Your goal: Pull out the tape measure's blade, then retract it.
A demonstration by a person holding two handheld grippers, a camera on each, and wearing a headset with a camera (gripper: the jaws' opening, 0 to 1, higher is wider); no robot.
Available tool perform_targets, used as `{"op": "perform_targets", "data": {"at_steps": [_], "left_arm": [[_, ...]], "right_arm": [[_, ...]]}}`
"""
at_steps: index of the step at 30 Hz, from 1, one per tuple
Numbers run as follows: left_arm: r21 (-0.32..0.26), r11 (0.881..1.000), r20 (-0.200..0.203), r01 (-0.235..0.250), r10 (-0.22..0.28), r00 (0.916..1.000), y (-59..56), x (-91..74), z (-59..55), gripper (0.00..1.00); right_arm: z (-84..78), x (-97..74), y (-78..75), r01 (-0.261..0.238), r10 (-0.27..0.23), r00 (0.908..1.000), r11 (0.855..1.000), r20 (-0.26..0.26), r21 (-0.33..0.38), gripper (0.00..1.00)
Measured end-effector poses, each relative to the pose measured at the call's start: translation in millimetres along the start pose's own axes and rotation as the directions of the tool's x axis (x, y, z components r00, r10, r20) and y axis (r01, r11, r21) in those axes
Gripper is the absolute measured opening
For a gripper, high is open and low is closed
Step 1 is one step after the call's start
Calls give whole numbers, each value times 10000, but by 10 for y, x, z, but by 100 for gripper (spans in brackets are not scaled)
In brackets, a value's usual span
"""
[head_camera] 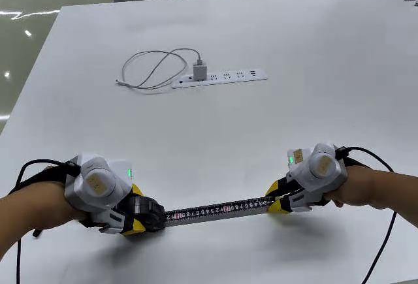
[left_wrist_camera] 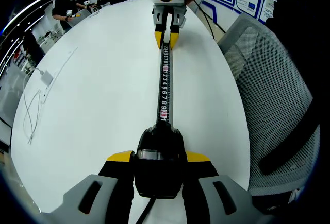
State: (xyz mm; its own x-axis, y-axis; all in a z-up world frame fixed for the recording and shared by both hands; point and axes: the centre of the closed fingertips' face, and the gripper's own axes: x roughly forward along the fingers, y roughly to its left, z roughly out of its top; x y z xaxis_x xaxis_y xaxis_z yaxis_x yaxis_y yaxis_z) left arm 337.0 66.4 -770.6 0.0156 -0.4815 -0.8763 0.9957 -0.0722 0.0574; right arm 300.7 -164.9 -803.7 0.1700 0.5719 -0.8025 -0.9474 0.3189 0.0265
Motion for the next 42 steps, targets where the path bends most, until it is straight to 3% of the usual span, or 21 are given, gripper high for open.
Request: {"op": "perform_targets", "data": {"at_steps": [42], "left_arm": [[160,9998,52,-95,95,9999,-4,4,16,31]], "right_arm": [[-104,-78,-13,45,-45,10000,9999,-23,152,10]]}}
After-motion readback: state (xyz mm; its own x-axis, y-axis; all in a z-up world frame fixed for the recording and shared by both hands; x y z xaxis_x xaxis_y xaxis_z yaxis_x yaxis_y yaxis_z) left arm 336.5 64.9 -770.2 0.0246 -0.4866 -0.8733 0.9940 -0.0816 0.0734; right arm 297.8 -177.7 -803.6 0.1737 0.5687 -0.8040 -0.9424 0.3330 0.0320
